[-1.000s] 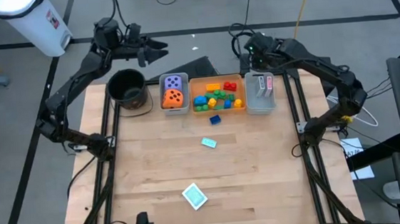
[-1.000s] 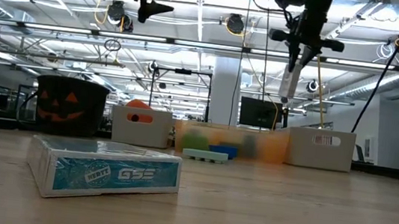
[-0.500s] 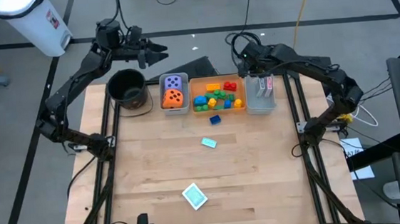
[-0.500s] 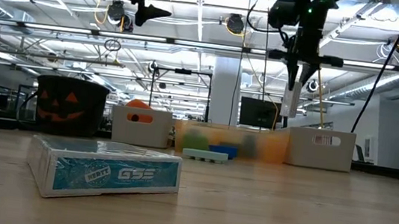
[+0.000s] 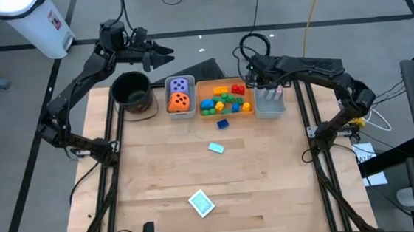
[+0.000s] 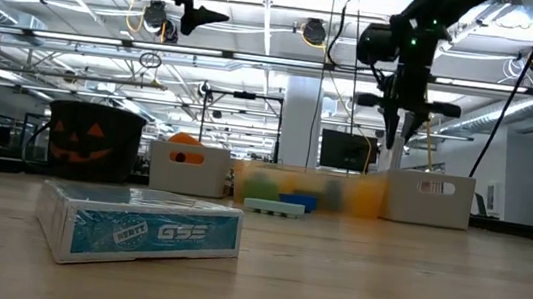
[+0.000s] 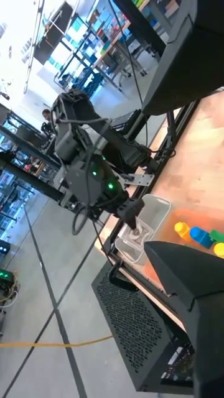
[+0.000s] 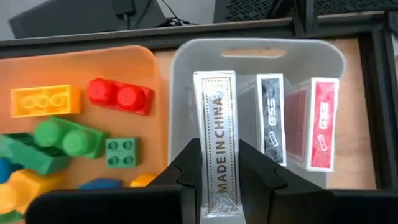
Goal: Pick & Place Toys
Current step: Put the brown deck of cards into the right gray bin
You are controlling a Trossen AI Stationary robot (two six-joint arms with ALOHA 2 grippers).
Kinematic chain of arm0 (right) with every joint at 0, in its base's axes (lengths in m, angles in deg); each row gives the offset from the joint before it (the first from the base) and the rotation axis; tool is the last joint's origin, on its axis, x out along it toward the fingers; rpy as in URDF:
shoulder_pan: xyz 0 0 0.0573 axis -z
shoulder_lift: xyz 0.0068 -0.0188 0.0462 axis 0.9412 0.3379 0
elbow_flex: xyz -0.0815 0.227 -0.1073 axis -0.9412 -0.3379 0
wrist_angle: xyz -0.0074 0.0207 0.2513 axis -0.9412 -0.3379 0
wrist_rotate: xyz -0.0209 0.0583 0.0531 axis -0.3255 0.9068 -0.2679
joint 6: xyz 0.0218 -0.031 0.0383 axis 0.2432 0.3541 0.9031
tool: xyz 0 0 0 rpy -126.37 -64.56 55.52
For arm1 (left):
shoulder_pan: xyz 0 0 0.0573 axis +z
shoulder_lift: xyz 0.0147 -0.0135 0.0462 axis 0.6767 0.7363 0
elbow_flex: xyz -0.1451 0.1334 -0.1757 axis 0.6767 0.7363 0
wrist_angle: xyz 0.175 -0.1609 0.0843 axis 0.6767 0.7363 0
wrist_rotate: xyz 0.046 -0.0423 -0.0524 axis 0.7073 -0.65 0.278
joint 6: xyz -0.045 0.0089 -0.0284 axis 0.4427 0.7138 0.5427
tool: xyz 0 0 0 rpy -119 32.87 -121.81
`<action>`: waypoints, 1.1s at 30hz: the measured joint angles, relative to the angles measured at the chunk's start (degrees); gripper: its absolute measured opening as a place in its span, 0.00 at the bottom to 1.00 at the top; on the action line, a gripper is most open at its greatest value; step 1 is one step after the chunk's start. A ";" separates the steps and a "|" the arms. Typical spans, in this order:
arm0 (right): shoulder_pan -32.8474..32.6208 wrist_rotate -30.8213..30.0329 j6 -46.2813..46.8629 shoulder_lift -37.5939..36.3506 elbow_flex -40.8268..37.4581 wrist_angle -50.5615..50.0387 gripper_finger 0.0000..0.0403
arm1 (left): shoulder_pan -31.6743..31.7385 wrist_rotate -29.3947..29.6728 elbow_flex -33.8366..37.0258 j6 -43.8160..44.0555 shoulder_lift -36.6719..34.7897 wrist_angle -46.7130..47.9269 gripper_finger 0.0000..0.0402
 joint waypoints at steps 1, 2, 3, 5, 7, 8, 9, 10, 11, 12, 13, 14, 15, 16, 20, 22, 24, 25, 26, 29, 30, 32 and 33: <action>0.17 -0.01 0.43 0.00 -0.68 0.68 0.13 | 0.00 0.00 0.00 0.02 0.00 0.02 0.88; 0.40 0.05 0.68 -0.06 -1.41 1.53 0.13 | 0.00 0.02 0.00 0.09 0.00 0.02 0.88; 0.55 0.22 0.76 -0.10 -2.17 2.49 0.13 | 0.00 0.02 0.00 0.10 0.00 0.02 0.88; 1.17 1.48 0.78 -0.05 -3.74 4.12 0.13 | 0.00 0.02 0.00 0.09 0.00 0.01 0.88; 1.80 2.72 0.91 -0.05 -4.86 5.23 0.13 | 0.00 0.02 0.00 0.09 0.00 0.00 0.88; 2.04 2.98 1.14 -0.05 -5.33 5.77 0.13 | 0.00 0.02 0.00 0.09 0.00 0.01 0.88; 2.28 3.01 1.43 -0.05 -5.86 6.34 0.13 | 0.00 0.06 0.00 0.09 0.00 0.00 0.88; 2.31 3.00 1.75 -0.05 -6.35 6.74 0.13 | 0.00 0.11 0.00 0.09 0.00 0.00 0.88; 2.31 3.01 2.08 -0.05 -6.70 7.02 0.13 | 0.00 0.15 0.00 0.09 0.00 0.00 0.88; 2.31 3.01 2.20 -0.05 -6.88 7.30 0.13 | 0.00 0.15 0.00 0.07 0.00 0.01 0.88; 2.31 3.01 2.20 -0.05 -6.92 7.59 0.13 | 0.00 0.15 0.00 0.07 0.00 0.00 0.88; 2.31 3.03 2.05 -0.05 -6.92 7.90 0.13 | 0.00 0.15 0.00 0.07 0.00 -0.02 0.88; 2.31 3.01 1.88 -0.05 -6.92 8.01 0.13 | 0.00 0.16 0.00 0.07 0.00 -0.01 0.88; 2.31 3.03 1.70 -0.05 -6.92 8.02 0.13 | 0.00 0.17 0.00 0.07 0.00 0.00 0.88; 2.31 3.01 0.94 -0.05 -6.92 8.20 0.13 | 0.00 0.17 0.00 0.02 0.00 -0.01 0.88; 2.31 3.01 0.73 -0.05 -6.92 8.25 0.13 | 0.00 0.17 0.00 0.02 0.00 0.00 0.88; 2.31 3.01 0.71 -0.05 -6.92 8.21 0.13 | 0.00 0.17 0.00 0.02 0.00 -0.02 0.88; 2.31 3.01 0.71 -0.05 -6.92 8.23 0.13 | 0.00 0.17 0.00 0.00 0.00 -0.02 0.88; 2.31 3.01 0.71 -0.05 -6.92 8.24 0.14 | 0.00 0.17 0.00 0.00 0.00 0.00 0.88; 2.31 3.01 0.71 -0.05 -6.92 8.22 0.16 | 0.00 0.18 0.00 0.01 0.00 -0.02 0.88; 2.31 3.01 0.69 -0.05 -6.92 8.22 0.16 | 0.00 0.18 0.00 0.02 0.00 0.00 0.88; 2.31 3.01 0.69 -0.05 -6.92 8.22 0.17 | 0.00 0.18 0.00 0.02 0.00 0.00 0.88; 2.31 3.01 0.63 -0.05 -6.92 8.22 0.17 | 0.00 0.19 0.00 0.02 0.00 0.00 0.88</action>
